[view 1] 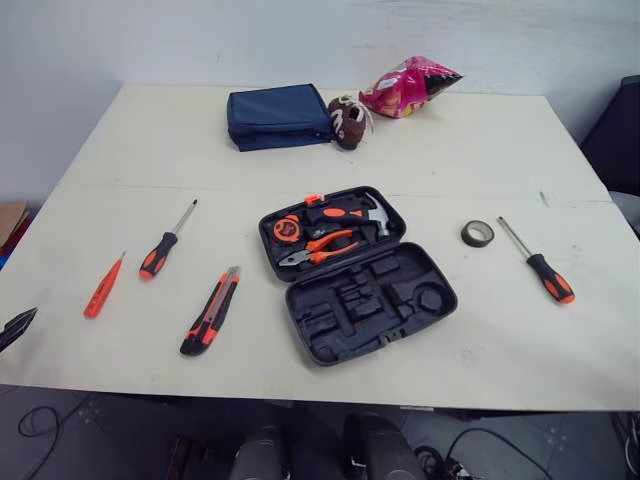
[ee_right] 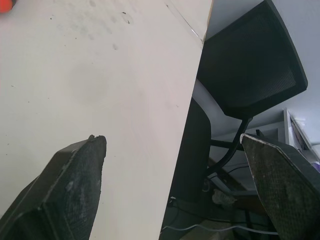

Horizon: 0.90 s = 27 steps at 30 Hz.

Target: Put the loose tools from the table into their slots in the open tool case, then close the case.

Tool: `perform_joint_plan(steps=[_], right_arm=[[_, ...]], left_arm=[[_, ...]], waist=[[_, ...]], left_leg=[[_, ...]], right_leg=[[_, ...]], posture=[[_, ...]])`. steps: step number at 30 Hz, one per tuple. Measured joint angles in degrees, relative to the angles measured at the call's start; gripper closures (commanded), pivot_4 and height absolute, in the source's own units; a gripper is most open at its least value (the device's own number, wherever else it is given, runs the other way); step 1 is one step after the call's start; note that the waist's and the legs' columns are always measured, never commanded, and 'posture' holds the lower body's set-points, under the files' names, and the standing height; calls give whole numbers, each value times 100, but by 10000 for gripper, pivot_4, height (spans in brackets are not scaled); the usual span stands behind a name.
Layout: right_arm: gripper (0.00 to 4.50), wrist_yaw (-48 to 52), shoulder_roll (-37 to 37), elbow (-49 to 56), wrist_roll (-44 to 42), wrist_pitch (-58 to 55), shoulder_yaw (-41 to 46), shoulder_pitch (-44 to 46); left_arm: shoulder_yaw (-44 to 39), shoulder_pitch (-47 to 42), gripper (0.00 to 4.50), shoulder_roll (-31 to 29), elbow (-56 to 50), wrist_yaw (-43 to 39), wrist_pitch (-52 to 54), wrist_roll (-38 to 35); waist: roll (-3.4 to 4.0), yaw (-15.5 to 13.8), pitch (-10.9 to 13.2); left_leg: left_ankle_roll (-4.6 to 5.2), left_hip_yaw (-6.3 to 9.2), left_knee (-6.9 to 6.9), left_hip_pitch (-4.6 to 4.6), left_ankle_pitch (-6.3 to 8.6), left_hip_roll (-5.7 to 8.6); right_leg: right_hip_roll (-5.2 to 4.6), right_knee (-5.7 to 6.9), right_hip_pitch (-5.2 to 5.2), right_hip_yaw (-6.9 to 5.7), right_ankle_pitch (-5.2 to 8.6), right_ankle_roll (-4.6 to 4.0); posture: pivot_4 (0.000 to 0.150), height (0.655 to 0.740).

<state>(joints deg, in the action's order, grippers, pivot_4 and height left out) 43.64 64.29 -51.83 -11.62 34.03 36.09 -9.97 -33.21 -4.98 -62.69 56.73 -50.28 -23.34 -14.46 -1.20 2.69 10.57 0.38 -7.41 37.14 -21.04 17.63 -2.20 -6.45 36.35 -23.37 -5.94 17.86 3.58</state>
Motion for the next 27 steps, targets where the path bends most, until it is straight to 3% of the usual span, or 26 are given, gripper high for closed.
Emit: perform_joint_plan(steps=[2, 7, 11, 18, 21, 24, 27], right_arm=[[0, 0, -1, 4, 0, -25, -1, 15], [0, 340, -398, 948, -325, -533, -333, 508], [0, 981, -559, 2643, -1161, -1930, -730, 917], [0, 1385, -571, 3769, -1308, -3400, -1875, 2284], [0, 1425, -698, 3757, -1036, -3774, -2444, 2984], [8438, 1521, -970, 3541, -679, -3887, -3029, 3634], [23389, 1538, -1167, 3151, -361, -3880, -3366, 4028]], left_arm=[[0, -1, 230, 0, -7, -5, 4, -4], [-64, -71, 230, 377, -1222, -652, 910, -777], [91, 805, 230, 1015, -3808, -753, 2028, -1385], [788, 1143, 230, 1226, -6973, -103, 3930, -2017], [1305, 798, 230, 1407, -7494, 452, 4416, -1873], [2053, 385, 8850, 1628, -7898, 986, 4837, -1485], [2485, 223, 22686, 1718, -7958, 1316, 5167, -1160]], waist=[[0, 0, 0], [-6, 22, -4], [1, 58, -2], [0, -111, -2], [0, -137, -1], [0, -128, -1], [0, -127, -1]], left_leg=[[0, 0, 0, 0, 0, 0], [-3, 2, 1, 0, -4, -1], [0, -3, 22, -1, -4, -5], [-2, 9, 23, -7, -8, -3], [0, 11, 32, -15, -9, 1], [1, 11, 39, -19, -10, 2], [3, 8, 42, -25, -18, 1]], right_leg=[[0, 1, 0, 0, 0, 0], [0, 16, -3, 3, 0, -1], [-1, 32, -3, 10, 1, -2], [-1, 31, -4, 4, 2, -4], [0, 32, -5, 1, 2, -3], [1, 33, -5, 0, 2, -3], [4, 33, -11, 0, 2, -3]], posture=[[1500, 7400], [1500, 7400], [1500, 7400], [1500, 7400], [1500, 7400], [1500, 7400], [1500, 7400]])
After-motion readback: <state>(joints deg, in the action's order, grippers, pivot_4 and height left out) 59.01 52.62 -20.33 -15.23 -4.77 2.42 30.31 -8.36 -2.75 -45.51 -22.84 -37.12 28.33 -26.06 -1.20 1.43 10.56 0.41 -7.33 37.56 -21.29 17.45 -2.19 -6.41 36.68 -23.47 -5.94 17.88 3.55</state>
